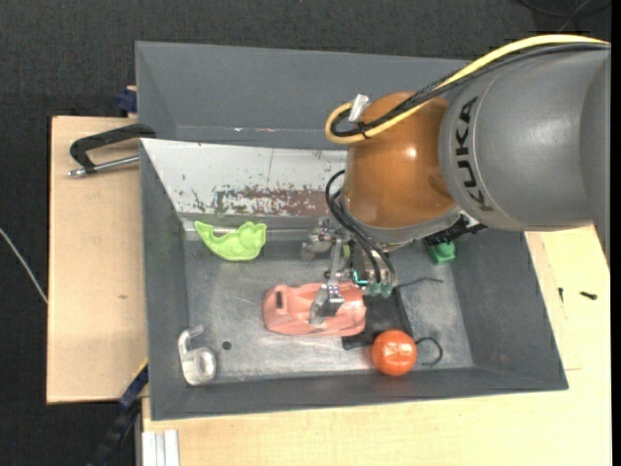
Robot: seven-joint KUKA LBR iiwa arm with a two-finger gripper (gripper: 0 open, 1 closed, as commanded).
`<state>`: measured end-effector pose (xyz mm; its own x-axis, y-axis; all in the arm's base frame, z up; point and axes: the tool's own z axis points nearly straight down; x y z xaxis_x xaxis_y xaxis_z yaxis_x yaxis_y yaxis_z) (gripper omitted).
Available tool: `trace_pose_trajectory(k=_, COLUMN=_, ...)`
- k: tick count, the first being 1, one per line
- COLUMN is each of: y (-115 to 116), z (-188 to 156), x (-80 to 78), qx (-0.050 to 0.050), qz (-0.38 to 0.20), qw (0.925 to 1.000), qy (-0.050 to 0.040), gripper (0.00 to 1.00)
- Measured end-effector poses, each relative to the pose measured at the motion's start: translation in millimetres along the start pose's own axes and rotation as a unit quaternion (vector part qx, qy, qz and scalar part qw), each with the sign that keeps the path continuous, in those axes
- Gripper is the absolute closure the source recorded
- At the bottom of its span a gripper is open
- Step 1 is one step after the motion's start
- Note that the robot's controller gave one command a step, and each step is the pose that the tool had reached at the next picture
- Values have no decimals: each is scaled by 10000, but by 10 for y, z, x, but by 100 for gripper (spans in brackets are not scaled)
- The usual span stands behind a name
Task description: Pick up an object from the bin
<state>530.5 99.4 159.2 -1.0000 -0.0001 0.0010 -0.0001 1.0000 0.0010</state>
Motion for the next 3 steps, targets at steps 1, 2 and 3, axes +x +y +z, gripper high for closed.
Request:
trace_pose_trajectory(k=1, y=-43, z=838, x=-146, qx=-25, qz=100, qw=9999, qy=137, gripper=100)
trace_pose_trajectory(k=2, y=-45, z=838, x=-148, qx=-26, qz=102, qw=9999, qy=132, gripper=100)
trace_pose_trajectory(k=3, y=20, z=-178, x=-283, qx=2, qz=-204, qw=9998, qy=6, gripper=100)
